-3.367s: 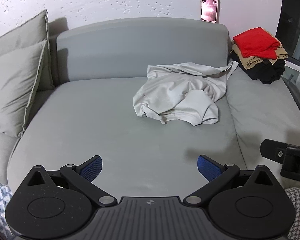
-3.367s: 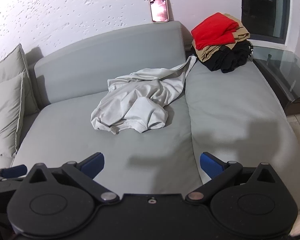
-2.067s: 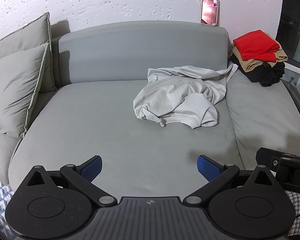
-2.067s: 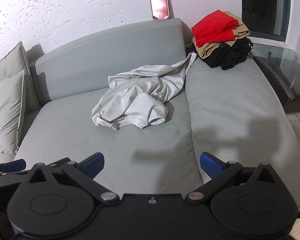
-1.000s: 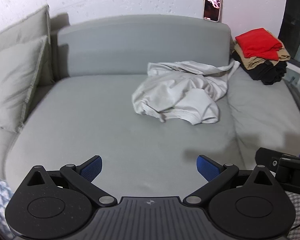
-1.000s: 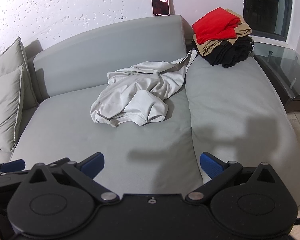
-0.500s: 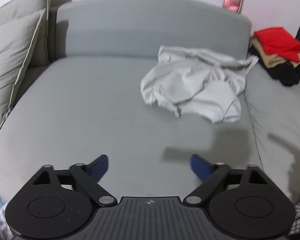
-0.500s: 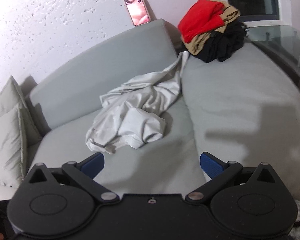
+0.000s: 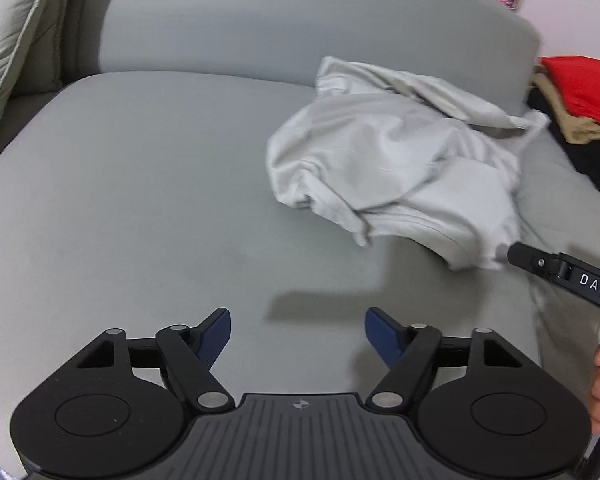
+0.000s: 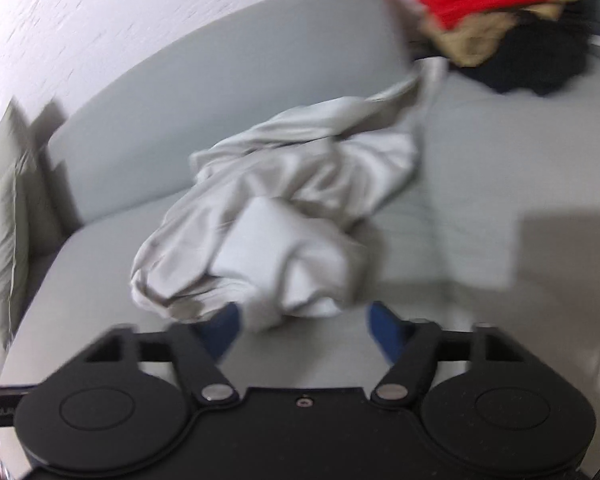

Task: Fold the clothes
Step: 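Grasp the white T-shirt with the right gripper and lift it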

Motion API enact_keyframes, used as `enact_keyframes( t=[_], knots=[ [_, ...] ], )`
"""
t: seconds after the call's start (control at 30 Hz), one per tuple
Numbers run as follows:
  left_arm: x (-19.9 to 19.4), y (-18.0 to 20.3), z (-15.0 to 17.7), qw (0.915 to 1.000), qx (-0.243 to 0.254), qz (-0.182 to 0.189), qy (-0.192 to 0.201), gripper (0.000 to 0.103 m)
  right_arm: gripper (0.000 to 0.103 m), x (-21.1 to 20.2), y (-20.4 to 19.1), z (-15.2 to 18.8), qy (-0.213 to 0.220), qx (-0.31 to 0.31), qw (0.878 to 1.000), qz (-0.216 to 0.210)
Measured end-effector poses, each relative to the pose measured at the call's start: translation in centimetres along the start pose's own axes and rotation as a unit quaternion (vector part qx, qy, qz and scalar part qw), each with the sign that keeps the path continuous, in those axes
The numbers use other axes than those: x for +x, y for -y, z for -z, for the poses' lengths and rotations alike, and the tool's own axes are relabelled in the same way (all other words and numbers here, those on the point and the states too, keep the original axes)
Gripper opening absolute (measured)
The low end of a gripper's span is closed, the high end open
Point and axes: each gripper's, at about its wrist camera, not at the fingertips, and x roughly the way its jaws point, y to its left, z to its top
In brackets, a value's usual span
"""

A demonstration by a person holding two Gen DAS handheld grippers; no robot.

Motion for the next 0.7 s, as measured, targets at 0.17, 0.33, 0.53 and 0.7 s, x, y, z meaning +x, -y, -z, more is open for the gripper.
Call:
enact_keyframes(
  t=[0.17,0.33,0.53,0.7],
  knots=[
    [-1.9,-2.5,-0.2,0.9990,-0.009,-0.023,0.036,0.064,0.065,2.8,-8.6,-0.1,0.001,-0.150,0.985,-0.083],
    [-3.5,-5.1,0.5,0.9973,-0.009,-0.045,0.058,0.070,0.062,8.2,-15.1,1.2,-0.019,-0.276,0.960,-0.053],
    [-3.7,-6.6,1.0,0.9972,-0.018,-0.032,0.065,0.069,0.040,13.9,-19.6,2.9,-0.036,-0.386,0.920,0.049],
    [-5.6,-6.5,1.4,0.9955,-0.022,-0.006,0.092,0.066,0.006,11.8,-20.1,-0.5,-0.041,-0.320,0.945,0.058]
  ],
)
